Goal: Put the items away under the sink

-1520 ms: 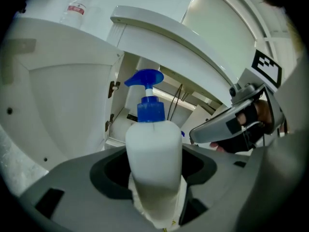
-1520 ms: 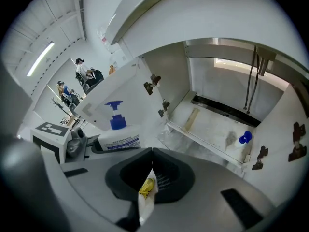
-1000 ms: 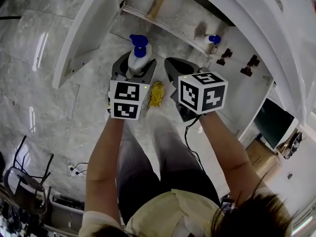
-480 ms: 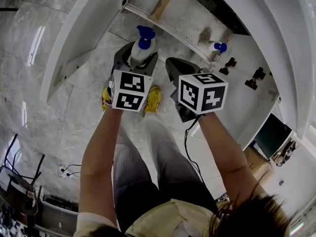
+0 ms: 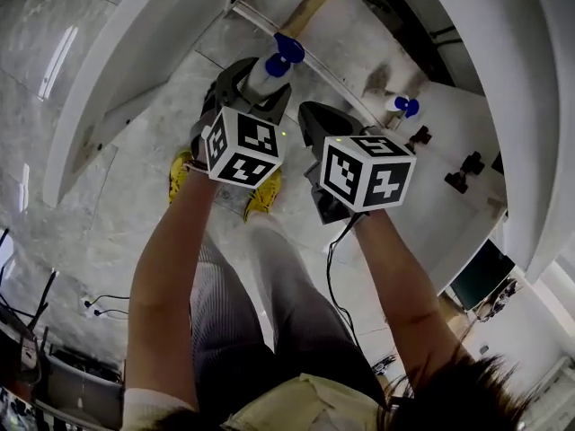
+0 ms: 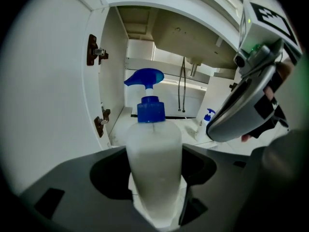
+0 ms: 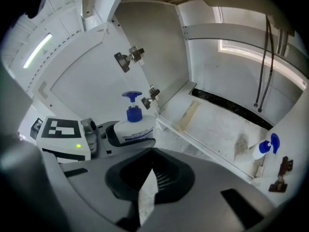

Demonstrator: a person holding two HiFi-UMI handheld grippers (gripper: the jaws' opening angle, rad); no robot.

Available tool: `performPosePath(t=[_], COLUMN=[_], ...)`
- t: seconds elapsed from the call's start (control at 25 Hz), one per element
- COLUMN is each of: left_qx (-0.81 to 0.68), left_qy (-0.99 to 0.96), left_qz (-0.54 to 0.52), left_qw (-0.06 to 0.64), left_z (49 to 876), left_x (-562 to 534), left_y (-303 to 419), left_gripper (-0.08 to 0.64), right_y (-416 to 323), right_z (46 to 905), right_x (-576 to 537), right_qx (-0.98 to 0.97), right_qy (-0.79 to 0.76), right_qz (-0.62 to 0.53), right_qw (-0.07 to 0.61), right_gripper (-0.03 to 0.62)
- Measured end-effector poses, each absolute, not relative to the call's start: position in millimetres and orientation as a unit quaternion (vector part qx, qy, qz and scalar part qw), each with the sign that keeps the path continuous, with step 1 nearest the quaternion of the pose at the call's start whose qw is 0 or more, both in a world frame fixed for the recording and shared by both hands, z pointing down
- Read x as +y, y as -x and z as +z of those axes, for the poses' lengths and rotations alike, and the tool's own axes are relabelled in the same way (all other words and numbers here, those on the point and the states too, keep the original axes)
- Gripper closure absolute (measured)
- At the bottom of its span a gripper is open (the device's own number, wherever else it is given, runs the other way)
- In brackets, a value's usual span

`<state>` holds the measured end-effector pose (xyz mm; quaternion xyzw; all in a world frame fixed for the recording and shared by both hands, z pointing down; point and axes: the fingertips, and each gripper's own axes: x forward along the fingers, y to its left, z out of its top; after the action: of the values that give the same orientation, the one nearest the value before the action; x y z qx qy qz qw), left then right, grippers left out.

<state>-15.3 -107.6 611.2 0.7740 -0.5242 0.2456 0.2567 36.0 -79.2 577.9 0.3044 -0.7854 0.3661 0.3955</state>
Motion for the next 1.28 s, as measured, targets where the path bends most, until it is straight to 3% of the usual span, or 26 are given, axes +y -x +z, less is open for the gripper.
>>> performPosePath(t=[0.36, 0.88, 1.28], left_qx=[-0.542, -0.599, -0.596], left_qy=[-0.772, -0.746, -0.757], left_qz=[0.264, 0.226, 0.244], left_qw=[0.203, 0.181, 0.115], left_z=[634, 652, 656], left_x=[-144, -192, -237], left_y=[17, 37, 29], left_gripper=[0.256, 0.256, 0.258], right_y=[-32, -26, -39], right_z=[593, 622, 639], right_x=[-96, -114, -126], right_qx=[-0.800, -0.804, -0.800], right_qy=[-0.288, -0.277, -0.276], right_qz=[0.348, 0.344, 0.335], right_qw=[0.395, 0.398, 0.415], right_gripper=[0.567, 0.567, 0.566])
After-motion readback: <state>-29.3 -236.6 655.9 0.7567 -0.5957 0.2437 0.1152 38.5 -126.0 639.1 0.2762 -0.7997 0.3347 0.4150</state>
